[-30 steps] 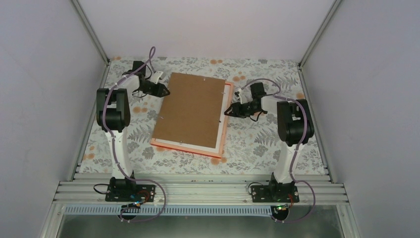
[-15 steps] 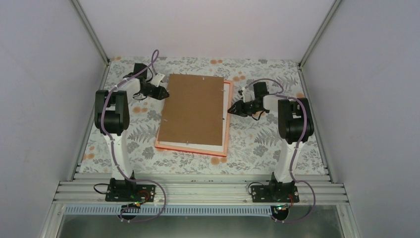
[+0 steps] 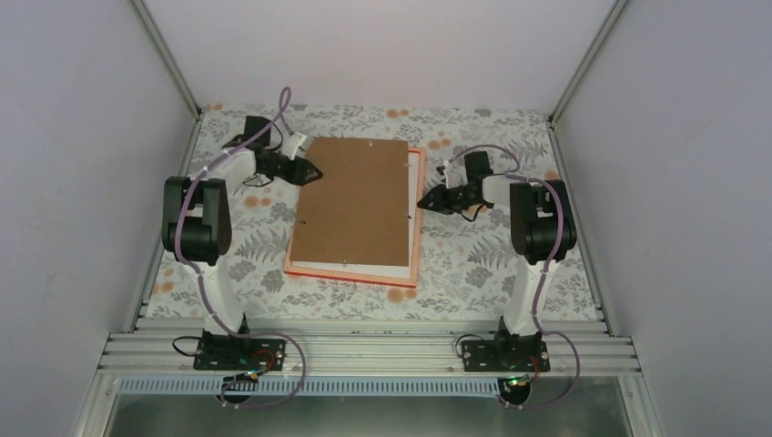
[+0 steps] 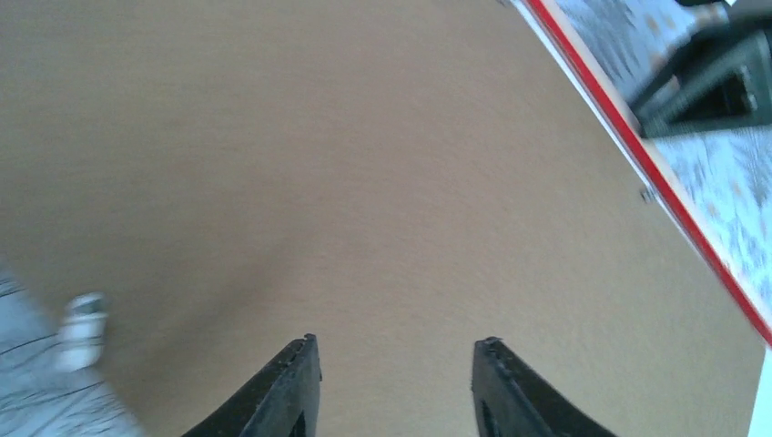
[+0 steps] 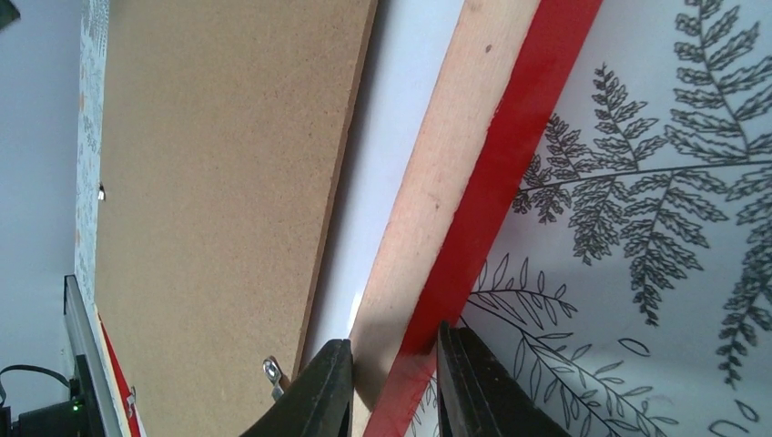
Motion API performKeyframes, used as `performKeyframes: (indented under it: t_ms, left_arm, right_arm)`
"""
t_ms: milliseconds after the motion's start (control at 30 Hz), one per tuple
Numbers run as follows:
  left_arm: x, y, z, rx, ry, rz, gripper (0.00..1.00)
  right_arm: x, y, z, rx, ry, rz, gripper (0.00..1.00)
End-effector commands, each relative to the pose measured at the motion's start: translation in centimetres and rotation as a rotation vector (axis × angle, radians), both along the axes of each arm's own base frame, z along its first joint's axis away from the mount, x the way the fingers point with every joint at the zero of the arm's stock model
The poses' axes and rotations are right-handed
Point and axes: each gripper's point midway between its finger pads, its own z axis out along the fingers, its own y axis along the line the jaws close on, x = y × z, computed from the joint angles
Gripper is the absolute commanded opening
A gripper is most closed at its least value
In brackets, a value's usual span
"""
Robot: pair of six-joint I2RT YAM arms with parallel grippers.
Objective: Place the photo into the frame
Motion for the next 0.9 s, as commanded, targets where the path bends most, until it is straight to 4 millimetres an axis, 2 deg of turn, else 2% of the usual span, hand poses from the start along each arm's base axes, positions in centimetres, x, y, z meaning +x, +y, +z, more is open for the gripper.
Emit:
performKeyframes:
  t_ms: [0,133,233,467,533,767,867]
  left_arm:
    - [5.1,3.9,0.4,-0.050,-0.005,0.180,0.45]
    - [7.9,4.8,-1.1,-0.082,0.033,0.197,0.47]
    - [9.1,4.6,-2.7,-0.112,0.076,0.189,0.48]
    - [11.0,3.1,-3.8,-0.257,0.145,0.159,0.48]
    - [11.1,2.6,-3.3,-0.280,0.145,0.135,0.46]
    - [9.1,1.1,0.3,-0.323,0.088,0.059,0.24]
    - [8.1,0.9,0.5,-0.325,0.096,0.056,0.22]
  right_arm:
    - [0.4,-0.9,-0.9,-0.054,-0.024,0.005,0.23]
    - [1.0,-0.7,-0.5,-0.062,-0.056,0.034,0.23]
    - [1.3,-0.7,-0.4,-0.068,-0.073,0.048,0.25]
    - [1.8,-0.6,-0.9,-0.069,-0.068,0.055,0.25]
    - [1.9,-0.6,-1.1,-0.068,-0.064,0.055,0.25]
    - [2.3,-0.6,-1.4,-0.065,-0.053,0.044,0.25]
    - [2.3,-0.5,-1.7,-0.060,-0.046,0.042,0.25]
